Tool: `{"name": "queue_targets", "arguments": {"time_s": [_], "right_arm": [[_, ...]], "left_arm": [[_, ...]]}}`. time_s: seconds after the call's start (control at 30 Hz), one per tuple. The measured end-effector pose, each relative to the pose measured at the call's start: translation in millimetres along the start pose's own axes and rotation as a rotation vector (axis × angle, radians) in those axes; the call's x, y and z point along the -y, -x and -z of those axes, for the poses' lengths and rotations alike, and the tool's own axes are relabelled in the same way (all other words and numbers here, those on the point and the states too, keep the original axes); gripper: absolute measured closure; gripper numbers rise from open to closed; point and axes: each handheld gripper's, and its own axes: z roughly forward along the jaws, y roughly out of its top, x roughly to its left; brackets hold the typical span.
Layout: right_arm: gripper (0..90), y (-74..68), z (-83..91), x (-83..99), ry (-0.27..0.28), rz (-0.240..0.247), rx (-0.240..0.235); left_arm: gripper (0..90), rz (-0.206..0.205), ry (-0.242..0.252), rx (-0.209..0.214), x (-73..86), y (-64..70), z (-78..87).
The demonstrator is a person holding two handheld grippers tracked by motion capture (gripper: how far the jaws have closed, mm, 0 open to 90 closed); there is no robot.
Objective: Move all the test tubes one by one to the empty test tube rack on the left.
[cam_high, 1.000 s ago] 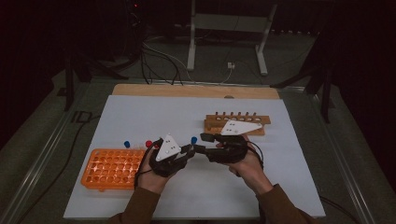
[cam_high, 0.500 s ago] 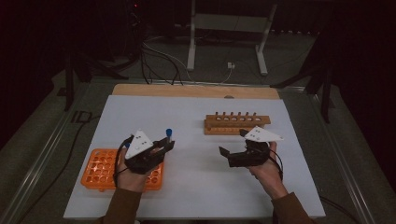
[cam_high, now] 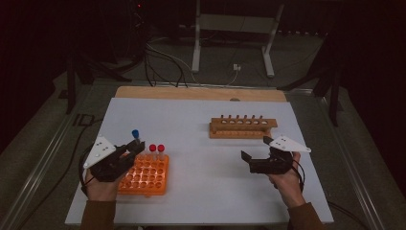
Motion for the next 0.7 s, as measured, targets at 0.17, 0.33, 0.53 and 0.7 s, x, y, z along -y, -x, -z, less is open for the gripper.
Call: {"name": "queue_targets", "arguments": {"time_s": [0.17,0.33,0.53,0.7], "right_arm": [[0.0,6.8,6.6,6.3,0.005,-0.021,0.013],[0.0,10.8,11.2,12.0,0.010,-0.038,0.014],[0.0,16.0,15.5,16.0,0.020,-0.056,0.024],[0.0,18.2,18.1,16.9,0.031,-0.063,0.030]], "left_arm": [[77.4,0.011,0.000,-0.038,7.2,-9.5,9.1],[77.4,0.010,-0.015,-0.079,16.1,-17.9,12.1],[77.3,0.019,-0.019,-0.157,31.6,-30.1,12.0],[77.4,0.055,-0.044,-0.208,45.2,-42.6,4.3]]}}
